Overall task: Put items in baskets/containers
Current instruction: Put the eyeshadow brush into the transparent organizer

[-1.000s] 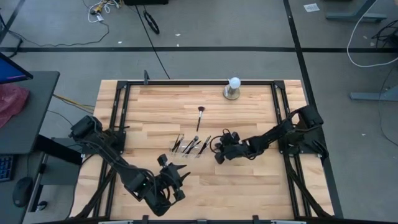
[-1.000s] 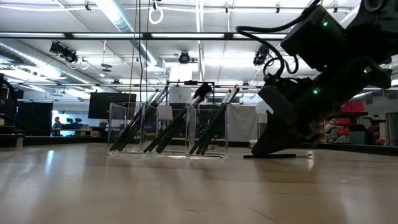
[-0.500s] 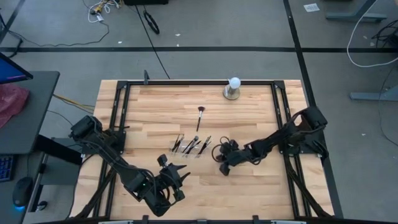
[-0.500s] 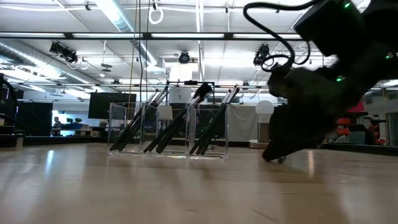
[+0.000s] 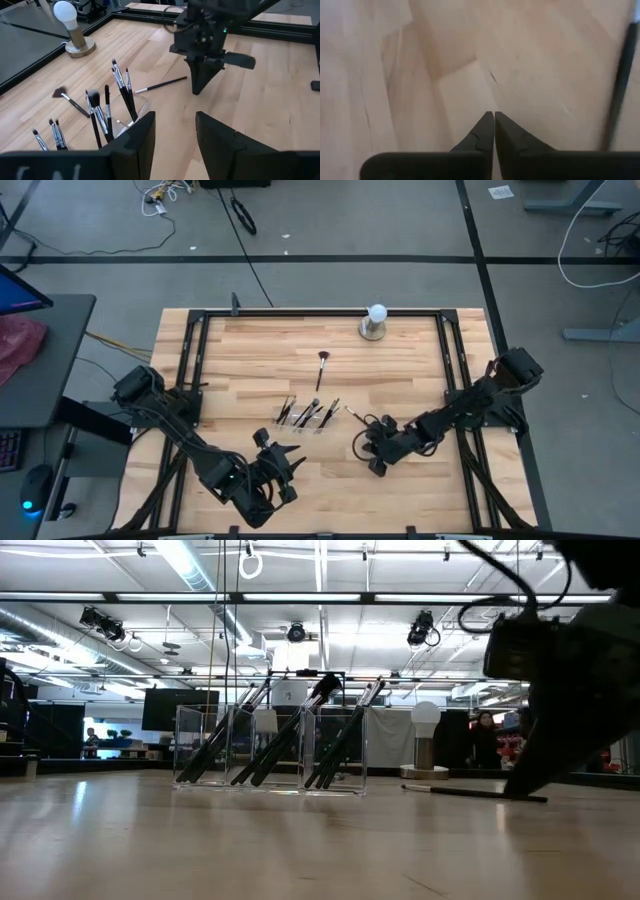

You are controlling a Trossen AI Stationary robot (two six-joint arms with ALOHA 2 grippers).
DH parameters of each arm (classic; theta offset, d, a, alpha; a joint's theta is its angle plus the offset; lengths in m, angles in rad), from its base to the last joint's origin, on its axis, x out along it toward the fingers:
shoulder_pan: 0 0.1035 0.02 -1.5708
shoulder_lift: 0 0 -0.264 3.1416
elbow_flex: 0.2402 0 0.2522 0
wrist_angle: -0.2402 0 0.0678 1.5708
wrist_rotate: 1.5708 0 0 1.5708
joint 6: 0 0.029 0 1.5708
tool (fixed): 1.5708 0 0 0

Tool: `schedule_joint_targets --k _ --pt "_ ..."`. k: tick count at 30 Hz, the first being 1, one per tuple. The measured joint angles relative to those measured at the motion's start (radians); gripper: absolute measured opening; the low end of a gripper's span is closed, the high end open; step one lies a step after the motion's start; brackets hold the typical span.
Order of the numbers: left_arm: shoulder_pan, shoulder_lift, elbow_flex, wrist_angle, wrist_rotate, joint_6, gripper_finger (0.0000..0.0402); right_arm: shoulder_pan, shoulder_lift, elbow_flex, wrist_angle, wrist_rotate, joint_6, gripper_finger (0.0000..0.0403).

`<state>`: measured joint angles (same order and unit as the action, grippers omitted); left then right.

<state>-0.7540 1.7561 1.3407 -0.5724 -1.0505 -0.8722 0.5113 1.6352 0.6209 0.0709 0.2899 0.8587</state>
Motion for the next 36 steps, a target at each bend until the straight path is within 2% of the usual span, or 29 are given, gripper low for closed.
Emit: schedule_joint_targets --k 5,11,14,17,19,23,26,31,36 --pt "0.000 0.000 0.000 0.001 0.000 0.000 0.0142 0.040 -0.019 0.000 0.012 0.153 -0.053 0.0048" --pt "0.000 0.000 0.000 0.001 0.000 0.000 0.0142 0.054 -0.017 0.000 0.004 0.437 -0.167 0.0132" --pt "0.000 0.000 0.000 0.000 0.000 0.000 0.0142 0.025 -0.017 -0.005 0.005 0.480 -0.277 0.0172" --pt "0.000 -0.001 0.000 0.000 0.000 0.000 0.0142 -0.023 -0.017 -0.038 0.050 0.405 -0.406 0.0195" --pt "0.000 -0.001 0.000 0.001 0.000 0.000 0.0142 -0.062 -0.017 -0.078 0.137 0.314 -0.521 0.0200" --pt "0.000 -0.001 0.000 0.000 0.000 0.001 0.0142 -0.150 -0.016 -0.158 0.315 0.115 -0.681 0.0193" --pt "0.000 -0.001 0.000 0.000 0.000 0.002 0.0142 -0.214 -0.016 -0.204 0.386 -0.023 -0.770 0.0180" --pt "0.000 -0.001 0.000 0.000 0.000 0.004 0.0142 -0.299 -0.016 -0.240 0.444 -0.137 -0.854 0.0151" --pt "0.003 -0.001 0.000 0.000 0.000 0.004 0.0142 -0.340 -0.016 -0.241 0.492 -0.202 -0.922 0.0126"
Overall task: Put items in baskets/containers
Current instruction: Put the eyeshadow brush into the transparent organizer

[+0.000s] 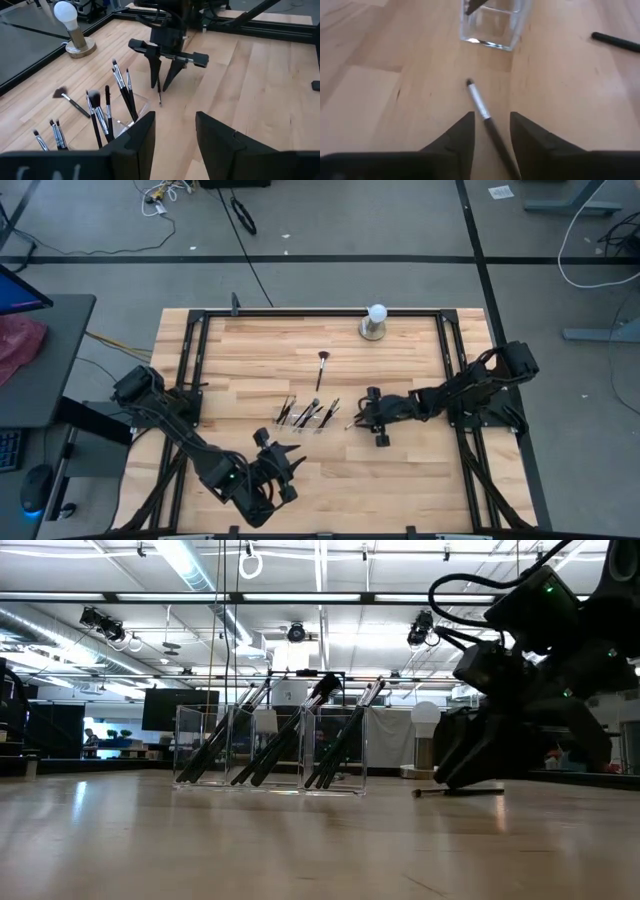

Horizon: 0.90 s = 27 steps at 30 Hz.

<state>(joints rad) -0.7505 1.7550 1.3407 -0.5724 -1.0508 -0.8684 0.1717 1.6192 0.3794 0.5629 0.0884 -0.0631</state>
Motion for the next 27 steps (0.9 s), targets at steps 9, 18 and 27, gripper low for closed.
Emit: schedule_joint_targets --k 9,18,27 --pt "0.003 0.000 0.000 0.000 0.000 0.000 0.0142 -0.034 0.083 0.002 0.051 -0.066 -0.028 0.0106" --pt "0.003 0.000 0.000 0.000 0.000 0.000 0.0142 -0.038 0.162 0.003 0.126 -0.084 -0.068 0.0088" --pt "0.003 0.000 0.000 0.000 0.008 0.000 0.0142 -0.040 0.164 -0.043 0.175 -0.082 0.000 0.0104"
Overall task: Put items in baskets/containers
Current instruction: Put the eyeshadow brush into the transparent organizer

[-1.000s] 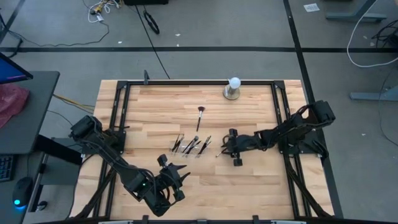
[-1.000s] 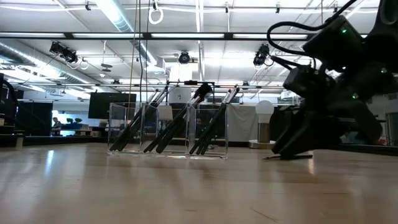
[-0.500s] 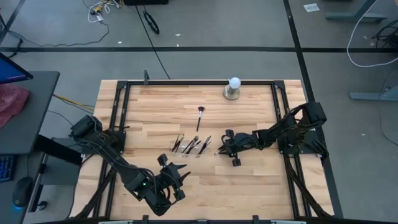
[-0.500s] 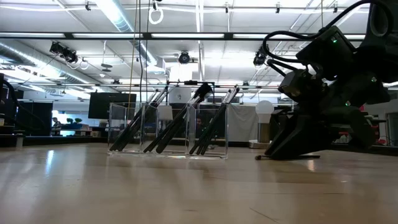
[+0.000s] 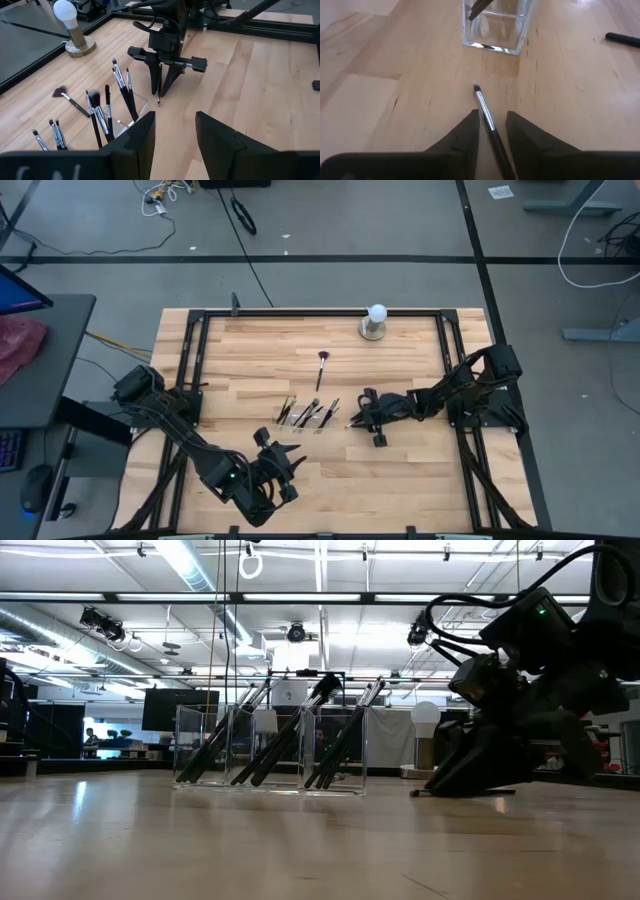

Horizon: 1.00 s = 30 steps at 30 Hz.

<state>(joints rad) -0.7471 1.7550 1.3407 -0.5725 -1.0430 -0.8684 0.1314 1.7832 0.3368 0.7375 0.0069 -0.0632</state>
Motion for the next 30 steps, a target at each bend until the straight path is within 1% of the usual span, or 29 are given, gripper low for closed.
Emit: schedule_joint_targets --k 3,5,8,12,15,18,24,27,30 --pt "0.000 0.000 0.000 0.000 0.000 0.000 0.0142 0.000 0.000 -0.002 0.002 0.003 -0.006 0.0121" --pt "0.000 0.000 0.000 0.000 0.000 0.000 0.0142 0.000 0.000 -0.002 0.004 0.002 -0.024 0.0123" --pt "0.000 0.000 0.000 0.000 0.001 0.000 0.0142 -0.006 0.000 -0.002 0.003 -0.004 -0.031 0.0114" --pt "0.000 0.000 0.000 0.000 0.001 0.000 0.0142 -0.027 0.000 -0.002 0.000 -0.052 -0.041 0.0092" --pt "0.000 0.000 0.000 0.000 0.001 0.000 0.0142 -0.041 0.000 -0.004 -0.001 -0.075 -0.044 0.0084" --pt "0.000 0.000 0.000 0.000 0.001 0.011 0.0142 -0.052 0.000 -0.011 0.006 -0.090 -0.037 0.0091" --pt "0.000 0.000 0.000 0.000 0.001 0.021 0.0142 -0.061 0.000 -0.048 0.059 -0.106 -0.032 0.0121" --pt "0.000 0.000 0.000 0.000 0.001 0.021 0.0142 -0.061 0.000 -0.069 0.092 -0.114 -0.035 0.0120" --pt "0.000 0.000 0.000 0.000 0.001 0.021 0.0142 -0.061 0.000 -0.073 0.098 -0.116 -0.045 0.0105"
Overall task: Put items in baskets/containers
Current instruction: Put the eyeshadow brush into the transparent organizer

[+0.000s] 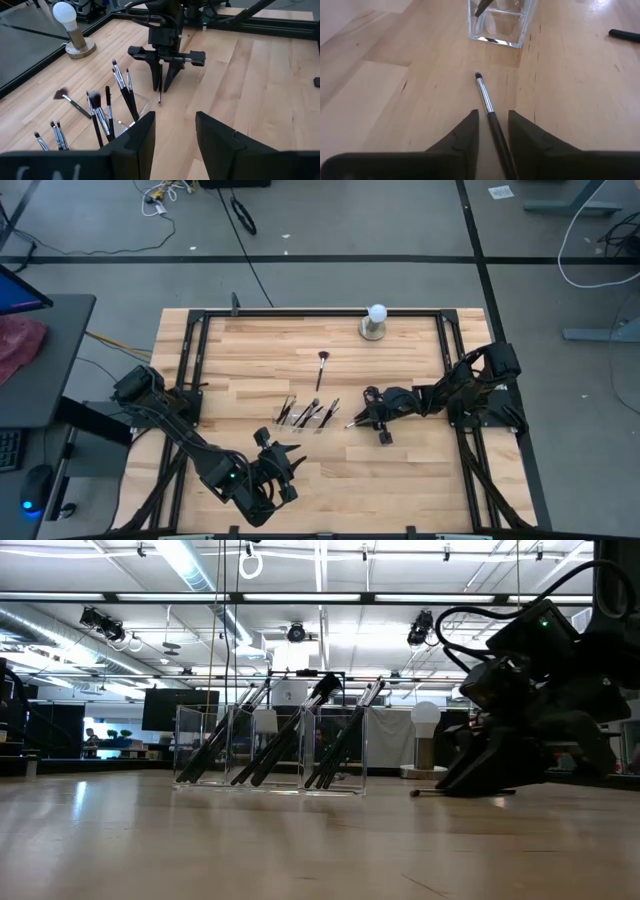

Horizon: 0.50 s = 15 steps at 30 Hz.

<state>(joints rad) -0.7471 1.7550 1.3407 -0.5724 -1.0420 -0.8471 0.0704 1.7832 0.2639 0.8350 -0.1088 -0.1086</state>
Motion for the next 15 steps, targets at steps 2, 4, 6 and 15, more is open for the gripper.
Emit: schedule_joint_targets --k 2,4,6,15 --pt "0.000 0.000 0.000 0.000 0.000 0.000 0.0142 -0.001 0.000 -0.002 0.002 -0.001 -0.009 0.0092" --pt "0.000 0.000 0.000 0.000 0.000 0.000 0.0142 -0.006 0.000 -0.003 0.005 -0.008 -0.020 0.0080" --pt "0.000 0.000 0.000 0.000 0.000 0.000 0.0142 -0.013 0.000 -0.004 0.005 -0.017 -0.027 0.0071" --pt "0.000 0.000 0.000 0.000 0.000 0.002 0.0142 -0.041 0.000 -0.004 0.004 -0.032 -0.087 0.0047"
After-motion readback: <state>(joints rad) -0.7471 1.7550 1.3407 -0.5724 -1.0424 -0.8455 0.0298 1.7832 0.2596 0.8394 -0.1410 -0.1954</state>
